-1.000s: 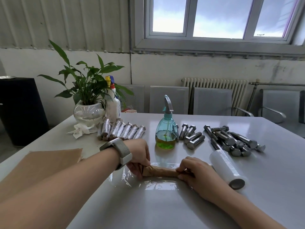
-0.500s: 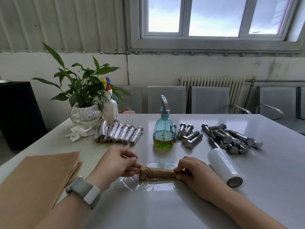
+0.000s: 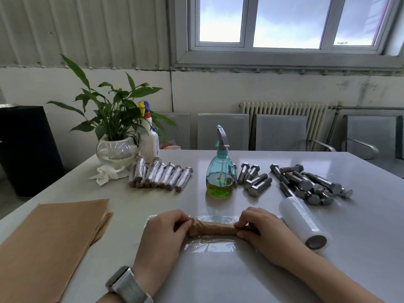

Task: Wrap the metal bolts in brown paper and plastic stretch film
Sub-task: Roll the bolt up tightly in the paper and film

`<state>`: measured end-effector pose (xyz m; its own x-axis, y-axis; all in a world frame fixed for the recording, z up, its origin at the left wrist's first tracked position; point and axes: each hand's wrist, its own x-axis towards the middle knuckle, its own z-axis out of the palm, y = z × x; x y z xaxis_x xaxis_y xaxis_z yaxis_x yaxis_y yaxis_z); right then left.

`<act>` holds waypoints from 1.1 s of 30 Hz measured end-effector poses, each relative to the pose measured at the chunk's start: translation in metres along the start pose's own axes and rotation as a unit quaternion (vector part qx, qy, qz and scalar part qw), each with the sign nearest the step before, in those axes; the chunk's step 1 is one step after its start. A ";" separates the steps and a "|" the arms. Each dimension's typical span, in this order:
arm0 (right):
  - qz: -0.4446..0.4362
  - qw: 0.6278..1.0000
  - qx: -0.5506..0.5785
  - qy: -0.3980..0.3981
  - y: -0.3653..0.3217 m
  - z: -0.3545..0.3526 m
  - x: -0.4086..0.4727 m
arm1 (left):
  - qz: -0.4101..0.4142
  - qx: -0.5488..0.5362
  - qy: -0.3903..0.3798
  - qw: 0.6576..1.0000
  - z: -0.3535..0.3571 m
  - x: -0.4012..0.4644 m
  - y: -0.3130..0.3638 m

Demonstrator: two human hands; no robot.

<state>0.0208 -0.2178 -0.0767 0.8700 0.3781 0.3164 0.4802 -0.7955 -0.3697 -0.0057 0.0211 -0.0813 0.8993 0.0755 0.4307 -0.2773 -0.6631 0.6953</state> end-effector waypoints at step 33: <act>0.019 1.000 -0.006 -0.010 -0.007 -0.005 -0.002 | -0.180 0.018 -0.019 0.983 -0.059 0.046 -0.028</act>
<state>0.0148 -0.2151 -0.0703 0.8899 0.3564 0.2847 0.4450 -0.8152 -0.3706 0.0233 0.0874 -0.0466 0.9492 0.2822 0.1390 0.0717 -0.6241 0.7780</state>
